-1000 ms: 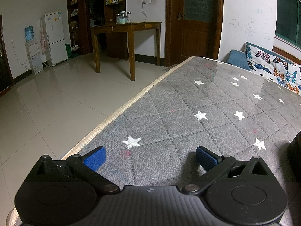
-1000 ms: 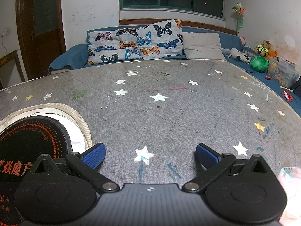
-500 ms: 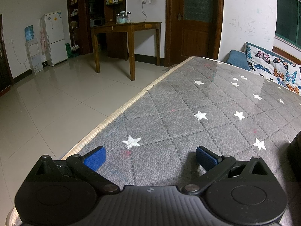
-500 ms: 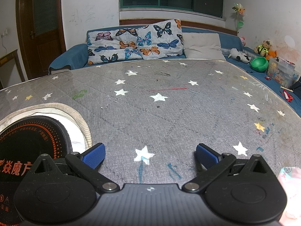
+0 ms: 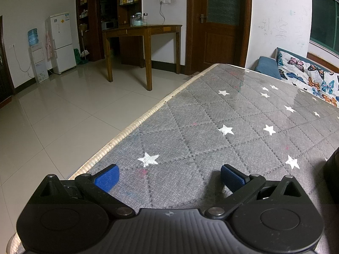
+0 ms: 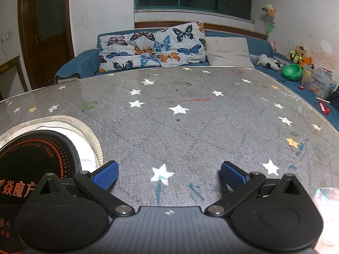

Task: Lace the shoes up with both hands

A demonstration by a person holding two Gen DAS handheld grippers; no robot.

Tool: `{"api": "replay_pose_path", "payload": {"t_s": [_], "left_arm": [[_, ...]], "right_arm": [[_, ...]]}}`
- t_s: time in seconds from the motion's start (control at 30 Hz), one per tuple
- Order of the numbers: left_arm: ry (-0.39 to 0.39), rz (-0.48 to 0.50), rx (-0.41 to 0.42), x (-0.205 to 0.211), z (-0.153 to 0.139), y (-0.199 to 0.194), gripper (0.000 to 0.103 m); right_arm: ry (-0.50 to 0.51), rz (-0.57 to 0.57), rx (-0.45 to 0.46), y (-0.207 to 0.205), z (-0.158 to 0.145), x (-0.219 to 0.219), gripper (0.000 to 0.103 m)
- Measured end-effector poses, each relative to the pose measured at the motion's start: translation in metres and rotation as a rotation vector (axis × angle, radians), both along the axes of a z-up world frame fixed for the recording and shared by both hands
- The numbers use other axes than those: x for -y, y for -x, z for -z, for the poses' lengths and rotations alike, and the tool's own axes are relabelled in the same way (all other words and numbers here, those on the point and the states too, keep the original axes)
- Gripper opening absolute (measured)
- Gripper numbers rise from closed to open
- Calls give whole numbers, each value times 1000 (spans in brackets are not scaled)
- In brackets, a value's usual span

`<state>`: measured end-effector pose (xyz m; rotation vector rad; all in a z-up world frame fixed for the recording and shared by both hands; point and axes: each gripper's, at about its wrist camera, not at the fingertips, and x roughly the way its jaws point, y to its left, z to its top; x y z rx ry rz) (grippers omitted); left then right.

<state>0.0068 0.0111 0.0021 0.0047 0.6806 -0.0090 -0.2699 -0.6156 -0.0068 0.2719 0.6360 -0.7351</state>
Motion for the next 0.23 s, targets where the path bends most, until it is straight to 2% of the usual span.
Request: {"api": "replay_pose_path", "payload": {"t_s": [0.23], "left_arm": [[0, 0, 0, 0, 0, 0, 103]], "right_arm": [[0, 0, 0, 0, 0, 0, 103]]}}
